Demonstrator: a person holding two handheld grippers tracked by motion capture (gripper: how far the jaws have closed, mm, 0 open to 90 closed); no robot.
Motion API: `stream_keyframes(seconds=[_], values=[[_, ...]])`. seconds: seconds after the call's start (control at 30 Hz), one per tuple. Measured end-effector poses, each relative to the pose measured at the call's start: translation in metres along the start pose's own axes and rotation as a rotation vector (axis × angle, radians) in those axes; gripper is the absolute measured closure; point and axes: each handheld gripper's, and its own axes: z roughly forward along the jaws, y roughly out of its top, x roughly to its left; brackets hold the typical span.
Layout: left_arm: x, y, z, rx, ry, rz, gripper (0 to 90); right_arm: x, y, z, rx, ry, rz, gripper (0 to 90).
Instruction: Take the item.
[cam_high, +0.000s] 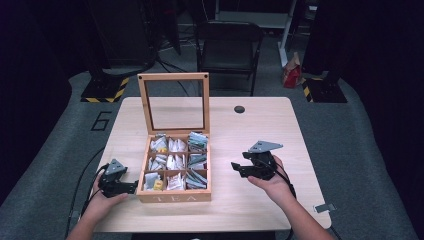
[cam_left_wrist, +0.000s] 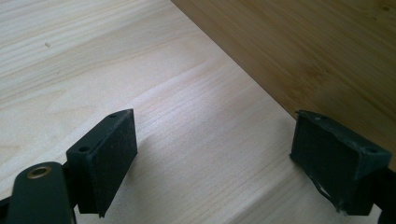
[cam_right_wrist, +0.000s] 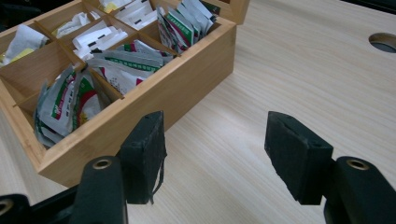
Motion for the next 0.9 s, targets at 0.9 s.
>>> stream_keyframes(seconds=[0.9], values=[[0.000, 0.000, 0.000, 0.000, 0.000, 0.001, 13.9, 0.037, 0.017, 0.023, -0.005, 0.084, -0.079, 45.3]])
